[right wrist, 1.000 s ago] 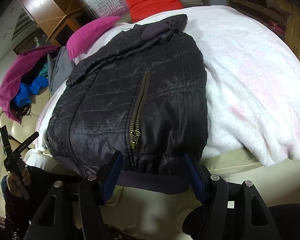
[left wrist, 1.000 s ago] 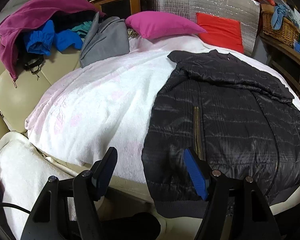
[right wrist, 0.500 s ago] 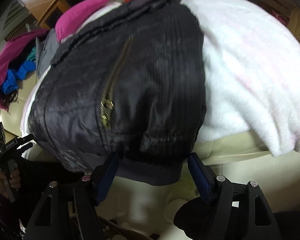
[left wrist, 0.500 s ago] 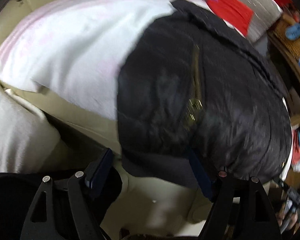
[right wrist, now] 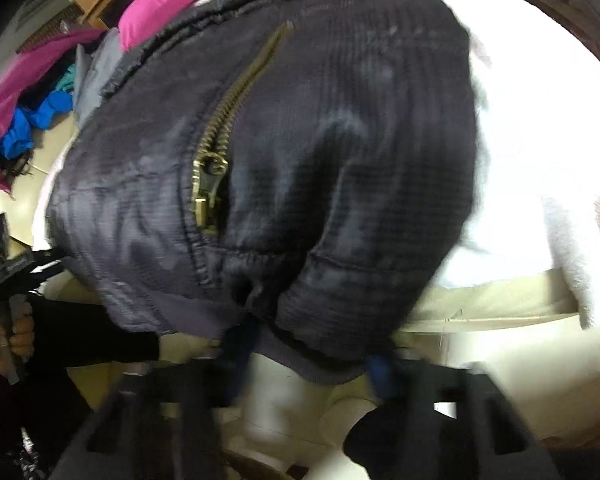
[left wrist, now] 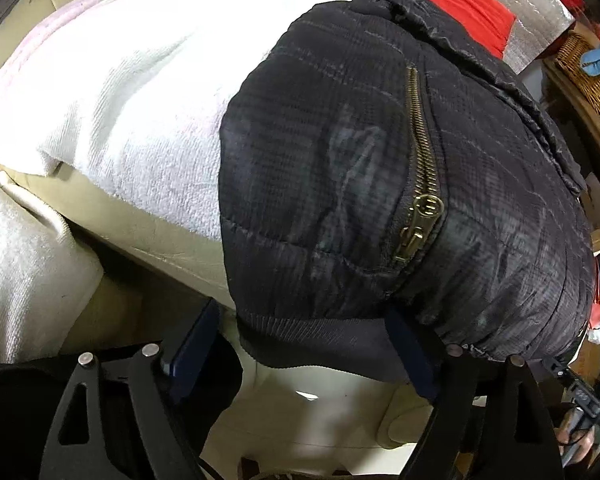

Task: Fold large clothes
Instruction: 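Lift the hem with both tools and fold it toward the collar, then lay the folded hem onto the collar and open both tools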

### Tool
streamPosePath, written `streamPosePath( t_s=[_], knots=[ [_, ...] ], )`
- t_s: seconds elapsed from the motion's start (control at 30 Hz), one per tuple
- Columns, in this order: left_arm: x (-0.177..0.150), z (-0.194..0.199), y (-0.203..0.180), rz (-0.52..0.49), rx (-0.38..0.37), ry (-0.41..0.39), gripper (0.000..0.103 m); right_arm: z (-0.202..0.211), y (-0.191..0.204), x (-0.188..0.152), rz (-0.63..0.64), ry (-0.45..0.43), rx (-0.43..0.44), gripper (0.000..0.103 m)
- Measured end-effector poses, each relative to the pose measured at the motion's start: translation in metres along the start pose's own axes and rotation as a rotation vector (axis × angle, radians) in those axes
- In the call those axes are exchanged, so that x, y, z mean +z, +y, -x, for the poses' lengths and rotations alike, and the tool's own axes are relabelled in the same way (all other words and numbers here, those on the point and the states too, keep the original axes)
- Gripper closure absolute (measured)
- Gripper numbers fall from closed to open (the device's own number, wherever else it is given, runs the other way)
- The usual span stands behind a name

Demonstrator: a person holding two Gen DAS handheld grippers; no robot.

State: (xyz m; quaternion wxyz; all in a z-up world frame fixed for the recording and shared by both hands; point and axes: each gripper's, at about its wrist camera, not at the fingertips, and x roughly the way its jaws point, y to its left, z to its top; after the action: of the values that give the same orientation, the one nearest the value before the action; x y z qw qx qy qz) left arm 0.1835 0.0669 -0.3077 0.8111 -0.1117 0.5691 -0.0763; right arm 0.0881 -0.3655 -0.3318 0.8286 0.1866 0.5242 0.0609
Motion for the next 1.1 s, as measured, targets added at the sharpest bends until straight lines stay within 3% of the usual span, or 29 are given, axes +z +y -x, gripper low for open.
streamPosePath(
  t_s=[0.03, 0.2, 0.3, 0.37, 0.47, 0.5, 0.53, 0.57, 0.6, 0.63, 0.9, 1.1],
  knots=[
    [-0.001, 0.001, -0.001, -0.012, -0.02, -0.003, 0.035, 0.007, 0.0, -0.001, -0.012, -0.011, 0.023, 0.074],
    [-0.004, 0.009, -0.001, -0.017, -0.06, -0.006, 0.049, 0.039, 0.01, -0.011, 0.012, -0.047, 0.126, 0.08],
    [-0.008, 0.01, 0.001, -0.009, -0.062, -0.003, 0.048, 0.044, 0.01, -0.007, -0.012, -0.031, 0.188, 0.077],
    [-0.005, 0.007, 0.004, 0.01, -0.062, 0.013, 0.039, 0.034, 0.004, -0.003, -0.044, 0.008, 0.187, 0.075],
    [-0.001, 0.003, 0.01, 0.018, -0.079, 0.029, 0.038, 0.014, 0.008, 0.0, -0.053, 0.023, 0.172, 0.072],
    [0.0, 0.004, 0.012, 0.014, -0.089, 0.024, 0.048, 0.012, 0.012, 0.0, -0.033, 0.017, 0.15, 0.072],
    [-0.001, 0.007, 0.013, 0.006, -0.103, 0.017, 0.059, 0.012, 0.017, 0.0, -0.014, 0.005, 0.133, 0.079],
    [0.0, 0.008, 0.015, 0.001, -0.11, 0.013, 0.065, 0.017, 0.022, -0.001, 0.012, -0.013, 0.12, 0.083],
    [0.0, 0.012, 0.016, -0.001, -0.118, 0.008, 0.082, 0.026, 0.026, -0.002, 0.041, -0.036, 0.112, 0.085],
    [0.001, 0.016, 0.017, 0.001, -0.129, 0.004, 0.088, 0.037, 0.032, -0.002, 0.065, -0.065, 0.11, 0.085],
    [0.018, 0.077, 0.02, -0.002, -0.265, -0.08, 0.091, 0.139, 0.06, 0.031, 0.152, -0.323, 0.162, 0.086],
    [0.083, 0.135, 0.008, -0.036, -0.359, -0.175, 0.091, 0.184, 0.063, 0.1, 0.119, -0.51, 0.203, 0.086]
  ],
)
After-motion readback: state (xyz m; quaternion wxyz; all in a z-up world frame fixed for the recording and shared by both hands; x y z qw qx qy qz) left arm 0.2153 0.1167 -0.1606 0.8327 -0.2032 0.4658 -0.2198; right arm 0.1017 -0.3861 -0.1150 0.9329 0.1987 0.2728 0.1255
